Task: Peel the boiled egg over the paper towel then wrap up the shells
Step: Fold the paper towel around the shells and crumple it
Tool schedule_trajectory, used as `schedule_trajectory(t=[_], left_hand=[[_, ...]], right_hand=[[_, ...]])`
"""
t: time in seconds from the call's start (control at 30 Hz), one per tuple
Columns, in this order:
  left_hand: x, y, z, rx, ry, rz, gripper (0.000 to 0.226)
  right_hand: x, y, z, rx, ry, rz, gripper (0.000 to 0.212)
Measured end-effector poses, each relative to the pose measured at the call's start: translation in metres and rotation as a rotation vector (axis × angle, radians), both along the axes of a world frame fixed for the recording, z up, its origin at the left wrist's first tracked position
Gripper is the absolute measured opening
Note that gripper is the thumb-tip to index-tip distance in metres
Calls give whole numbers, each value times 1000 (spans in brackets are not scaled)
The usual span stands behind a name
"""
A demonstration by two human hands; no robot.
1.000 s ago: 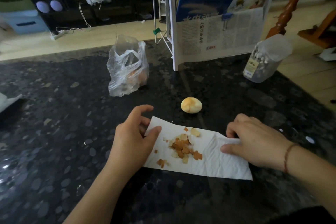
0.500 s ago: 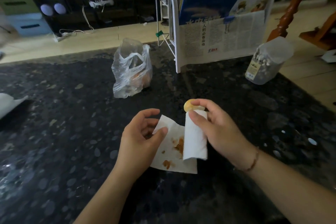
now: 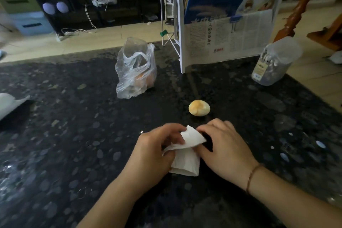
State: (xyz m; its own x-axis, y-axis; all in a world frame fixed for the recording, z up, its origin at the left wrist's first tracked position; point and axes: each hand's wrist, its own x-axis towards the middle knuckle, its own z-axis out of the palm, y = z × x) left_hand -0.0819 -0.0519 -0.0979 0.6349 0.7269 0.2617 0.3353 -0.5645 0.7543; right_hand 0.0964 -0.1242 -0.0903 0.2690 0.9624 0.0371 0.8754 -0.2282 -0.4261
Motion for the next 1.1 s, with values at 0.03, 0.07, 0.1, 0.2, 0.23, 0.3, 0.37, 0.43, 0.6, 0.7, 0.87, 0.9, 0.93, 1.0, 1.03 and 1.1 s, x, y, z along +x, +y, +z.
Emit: schedule_trajectory(t=[0.03, 0.07, 0.1, 0.2, 0.23, 0.3, 0.37, 0.43, 0.6, 0.7, 0.87, 0.9, 0.93, 1.0, 1.03, 1.1], left_hand=[[0, -1, -1, 60, 36, -62, 60], [1, -3, 0, 104, 74, -123, 54], [1, -5, 2, 125, 115, -174, 44], [-5, -2, 11, 89, 250, -334, 42], [-8, 0, 15, 81, 311, -386, 47], [-11, 6, 22, 95, 434, -477, 54], [-13, 10, 31, 112, 521, -544, 57], [-14, 14, 38, 116, 577, -593, 64], [-19, 18, 42, 228, 679, -694, 73], [-24, 18, 44, 232, 754, -739, 79], [-23, 21, 33, 625, 644, -763, 47], [-21, 24, 28, 645, 631, -769, 43], [-20, 27, 23, 655, 604, -778, 39], [-17, 30, 19, 617, 540, -772, 30], [-16, 31, 18, 571, 489, -751, 28], [-13, 31, 15, 437, 382, -664, 28]], right_hand=[[-1, 0, -1, -7, -7, 6, 30], [-1, 1, -1, -8, 1, 7, 29], [0, 2, -1, -6, 15, 6, 27], [3, 5, -1, 12, 47, -5, 24], [3, 5, 0, 13, 52, -7, 23], [3, 5, 0, 10, 51, -9, 23], [2, 6, 0, 4, 48, -2, 24], [2, 8, 1, -1, 50, 4, 25], [2, 12, 2, -16, 58, 5, 25], [2, 12, 3, -24, 60, 15, 26], [2, 12, 3, -26, 65, 8, 23], [1, 12, 3, -26, 69, 8, 23], [1, 12, 3, -25, 76, 6, 23], [1, 11, 3, -8, 78, 3, 23], [1, 11, 2, 2, 77, 2, 22], [0, 11, 1, 26, 96, 6, 21]])
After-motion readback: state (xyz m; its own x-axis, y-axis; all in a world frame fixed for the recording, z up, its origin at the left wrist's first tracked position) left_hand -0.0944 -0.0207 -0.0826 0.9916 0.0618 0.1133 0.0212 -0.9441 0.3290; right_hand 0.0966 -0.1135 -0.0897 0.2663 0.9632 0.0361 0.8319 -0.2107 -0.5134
